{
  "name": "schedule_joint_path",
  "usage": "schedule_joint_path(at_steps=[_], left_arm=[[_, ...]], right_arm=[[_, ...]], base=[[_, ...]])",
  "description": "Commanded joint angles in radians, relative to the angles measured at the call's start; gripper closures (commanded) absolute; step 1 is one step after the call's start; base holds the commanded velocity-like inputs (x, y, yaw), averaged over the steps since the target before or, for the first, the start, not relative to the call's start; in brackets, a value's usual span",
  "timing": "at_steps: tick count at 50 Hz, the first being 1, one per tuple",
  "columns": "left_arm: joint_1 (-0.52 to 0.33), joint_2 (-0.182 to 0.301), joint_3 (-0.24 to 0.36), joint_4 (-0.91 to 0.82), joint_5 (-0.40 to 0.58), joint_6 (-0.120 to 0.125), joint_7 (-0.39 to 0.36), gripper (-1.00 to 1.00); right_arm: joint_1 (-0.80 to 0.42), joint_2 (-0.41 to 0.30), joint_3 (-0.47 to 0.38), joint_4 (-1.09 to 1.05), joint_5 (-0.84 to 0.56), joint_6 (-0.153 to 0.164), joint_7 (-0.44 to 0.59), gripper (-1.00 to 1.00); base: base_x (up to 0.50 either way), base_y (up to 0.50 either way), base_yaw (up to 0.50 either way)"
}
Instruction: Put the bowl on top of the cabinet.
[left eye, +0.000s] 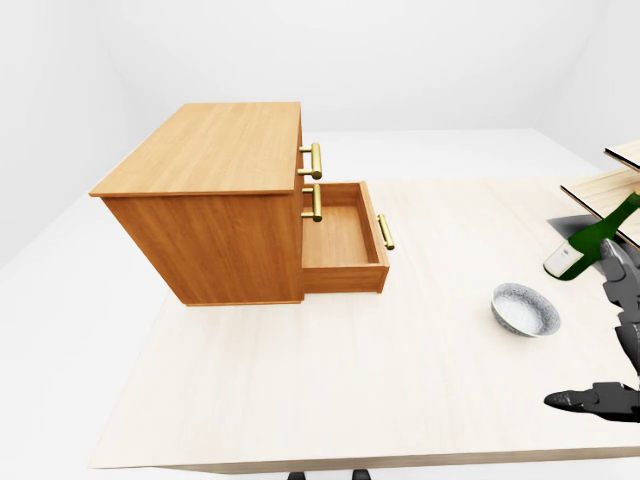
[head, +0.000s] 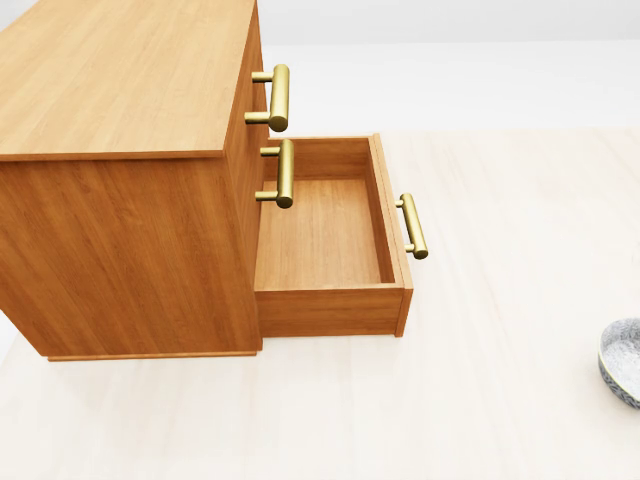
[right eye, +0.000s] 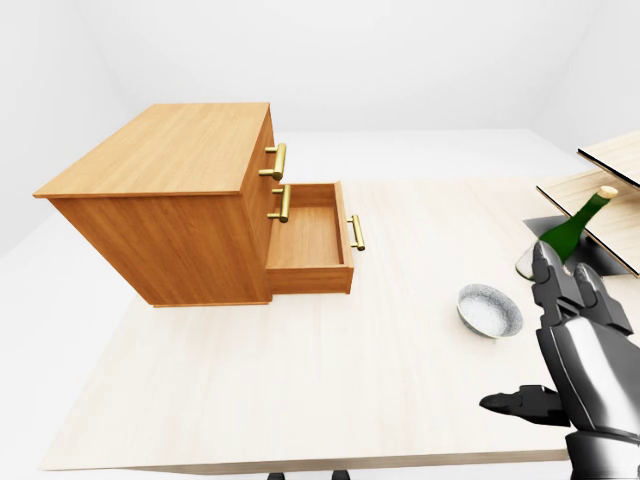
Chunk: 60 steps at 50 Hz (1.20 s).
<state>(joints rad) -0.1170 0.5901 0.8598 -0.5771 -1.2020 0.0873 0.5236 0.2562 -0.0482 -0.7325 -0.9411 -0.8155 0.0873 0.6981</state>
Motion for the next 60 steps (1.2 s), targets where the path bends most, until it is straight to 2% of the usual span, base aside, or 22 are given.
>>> schedule_joint_path(at_steps=[1, 10, 15, 26, 39, 44, 45, 49, 60], left_arm=[[-0.002, 0.000, 0.000, 0.000, 0.000, 0.000, 0.000, -1.00], [0.003, -0.003, -0.001, -0.007, 0.001, 0.000, 0.000, -1.00], [0.002, -0.010, -0.008, -0.010, 0.009, 0.000, 0.000, -1.00], [0.000, -0.003, -0.001, -0.004, 0.006, 0.000, 0.000, -1.00], [-0.002, 0.000, -0.001, 0.004, 0.006, 0.000, 0.000, -1.00], [-0.001, 0.001, 0.001, 0.001, 0.004, 0.000, 0.000, -1.00], [0.000, 0.002, 0.002, 0.001, 0.001, 0.000, 0.000, -1.00], [-0.001, 0.002, 0.001, 0.001, 0.001, 0.000, 0.000, -1.00], [-0.005, 0.004, -0.002, 0.008, 0.002, 0.000, 0.000, -1.00]], right_arm=[[-0.026, -0.067, -0.060, 0.099, -0.073, 0.000, 0.000, -1.00], [-0.019, -0.081, -0.084, 0.211, -0.133, 0.000, 0.000, -1.00], [-0.019, -0.086, -0.065, 0.286, -0.172, 0.000, 0.000, -1.00], [-0.059, -0.137, -0.026, 0.340, -0.211, 0.000, 0.000, -1.00], [-0.069, -0.139, -0.014, 0.296, -0.237, 0.000, 0.000, -1.00], [-0.131, -0.200, -0.025, 0.352, -0.187, 0.000, 0.000, -1.00], [-0.131, -0.237, -0.036, 0.391, -0.203, 0.000, 0.000, -1.00], [-0.156, -0.292, -0.039, 0.484, -0.184, 0.000, 0.000, -1.00], [-0.184, -0.340, 0.016, 0.579, -0.190, 0.000, 0.000, -1.00]], base=[[0.00, 0.00, 0.00], [0.00, 0.00, 0.00], [0.00, 0.00, 0.00], [0.00, 0.00, 0.00], [0.00, 0.00, 0.00], [0.00, 0.00, 0.00], [0.00, 0.00, 0.00], [0.00, 0.00, 0.00], [0.00, 0.00, 0.00]])
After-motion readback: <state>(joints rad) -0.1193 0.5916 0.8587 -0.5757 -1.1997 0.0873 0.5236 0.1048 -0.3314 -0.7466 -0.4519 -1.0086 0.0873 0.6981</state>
